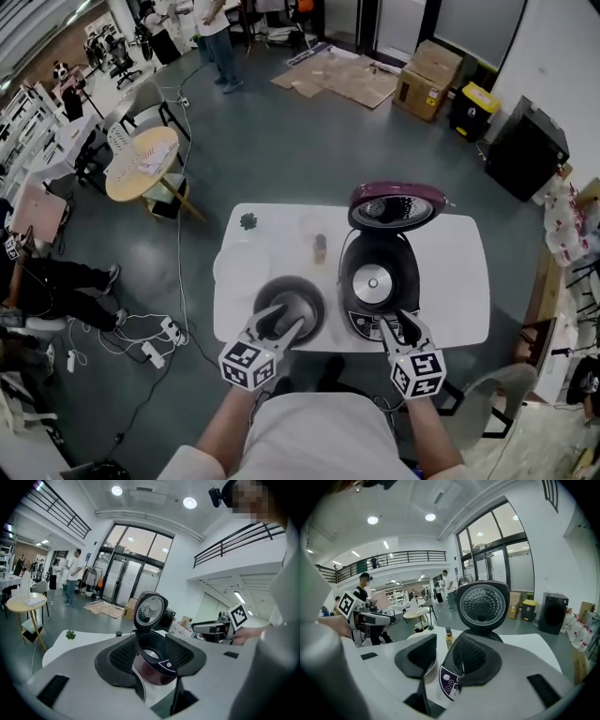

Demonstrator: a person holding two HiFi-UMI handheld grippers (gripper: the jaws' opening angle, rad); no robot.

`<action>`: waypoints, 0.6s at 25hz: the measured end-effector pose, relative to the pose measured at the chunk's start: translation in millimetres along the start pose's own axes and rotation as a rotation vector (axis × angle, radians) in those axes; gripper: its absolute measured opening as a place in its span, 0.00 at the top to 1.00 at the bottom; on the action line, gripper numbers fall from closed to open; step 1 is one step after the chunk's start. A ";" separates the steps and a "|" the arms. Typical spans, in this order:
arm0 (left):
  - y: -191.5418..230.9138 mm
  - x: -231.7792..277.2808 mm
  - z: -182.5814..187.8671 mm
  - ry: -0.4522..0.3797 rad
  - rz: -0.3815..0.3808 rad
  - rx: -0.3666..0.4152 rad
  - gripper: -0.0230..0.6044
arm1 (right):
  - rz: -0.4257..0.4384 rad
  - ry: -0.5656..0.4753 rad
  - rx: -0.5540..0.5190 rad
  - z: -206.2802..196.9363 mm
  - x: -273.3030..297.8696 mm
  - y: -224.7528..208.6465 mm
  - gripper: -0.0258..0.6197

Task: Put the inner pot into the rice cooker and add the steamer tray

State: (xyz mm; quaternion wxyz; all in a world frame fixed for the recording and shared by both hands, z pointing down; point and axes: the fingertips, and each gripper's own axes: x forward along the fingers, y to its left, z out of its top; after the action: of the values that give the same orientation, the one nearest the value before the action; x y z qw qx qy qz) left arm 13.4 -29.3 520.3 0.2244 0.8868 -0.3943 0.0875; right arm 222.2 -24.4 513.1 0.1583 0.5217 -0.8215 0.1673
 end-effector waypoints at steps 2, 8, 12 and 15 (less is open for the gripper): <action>2.1 5.9 -0.7 -0.003 0.029 -0.010 0.63 | 0.025 0.012 -0.009 -0.3 7.4 -9.8 0.70; 12.9 6.8 -5.7 -0.004 0.118 -0.045 0.63 | 0.119 0.042 -0.033 0.3 33.1 -13.1 0.70; 19.5 5.0 -7.8 -0.006 0.161 -0.060 0.63 | 0.154 0.052 -0.034 1.4 48.1 -12.4 0.70; 26.2 2.6 -9.6 -0.004 0.185 -0.069 0.63 | 0.174 0.061 -0.033 1.2 58.7 -8.6 0.70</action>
State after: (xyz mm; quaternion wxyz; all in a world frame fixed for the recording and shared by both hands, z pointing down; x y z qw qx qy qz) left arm -4.0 -42.0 538.3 0.2448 0.8386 -0.4778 0.0924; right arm 206.0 -75.6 538.5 0.1769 0.4405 -0.8610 0.1825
